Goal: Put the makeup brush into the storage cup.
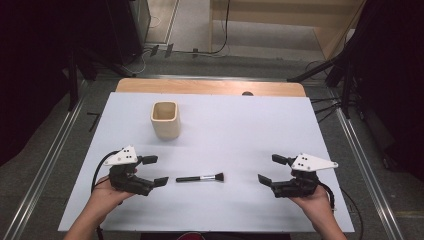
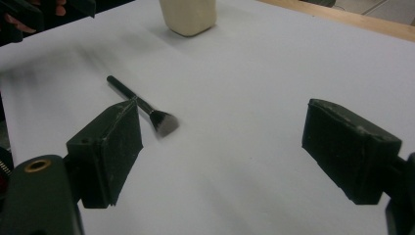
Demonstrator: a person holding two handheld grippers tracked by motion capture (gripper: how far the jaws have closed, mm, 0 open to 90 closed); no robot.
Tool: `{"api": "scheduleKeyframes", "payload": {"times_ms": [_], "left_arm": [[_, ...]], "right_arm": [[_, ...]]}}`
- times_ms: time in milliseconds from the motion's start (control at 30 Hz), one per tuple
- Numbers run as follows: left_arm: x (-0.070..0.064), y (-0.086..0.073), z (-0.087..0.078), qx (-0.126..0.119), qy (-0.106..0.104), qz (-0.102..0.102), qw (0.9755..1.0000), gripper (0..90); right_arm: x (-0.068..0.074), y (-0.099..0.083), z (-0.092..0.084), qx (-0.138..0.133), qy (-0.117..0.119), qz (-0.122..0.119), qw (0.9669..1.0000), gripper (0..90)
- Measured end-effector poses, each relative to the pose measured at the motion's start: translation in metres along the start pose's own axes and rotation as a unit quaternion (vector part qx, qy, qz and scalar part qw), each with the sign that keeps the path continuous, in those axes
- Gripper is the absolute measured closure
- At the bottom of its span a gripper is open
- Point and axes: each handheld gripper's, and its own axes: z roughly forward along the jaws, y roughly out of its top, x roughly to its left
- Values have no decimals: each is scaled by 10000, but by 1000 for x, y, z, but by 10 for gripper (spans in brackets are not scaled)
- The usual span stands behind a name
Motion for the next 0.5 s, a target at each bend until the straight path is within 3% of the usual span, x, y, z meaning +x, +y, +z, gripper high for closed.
{"api": "scheduleKeyframes", "payload": {"times_ms": [100, 167, 300, 500], "left_arm": [[0, 0, 0, -15, -15, -12, 10000, 141], [-1, -1, 1, -69, -187, 33, 9998, 141], [-4, -1, 3, -117, -233, 153, 9995, 143], [-2, -2, 2, -78, -80, 215, 9997, 149]], "right_arm": [[0, 0, 0, -7, -3, -8, 10000, 157], [0, 0, 0, -24, 6, 14, 10000, 157], [-2, 0, -1, -24, -11, 36, 10000, 157], [-1, 0, -1, -57, -35, 61, 10000, 157]]}}
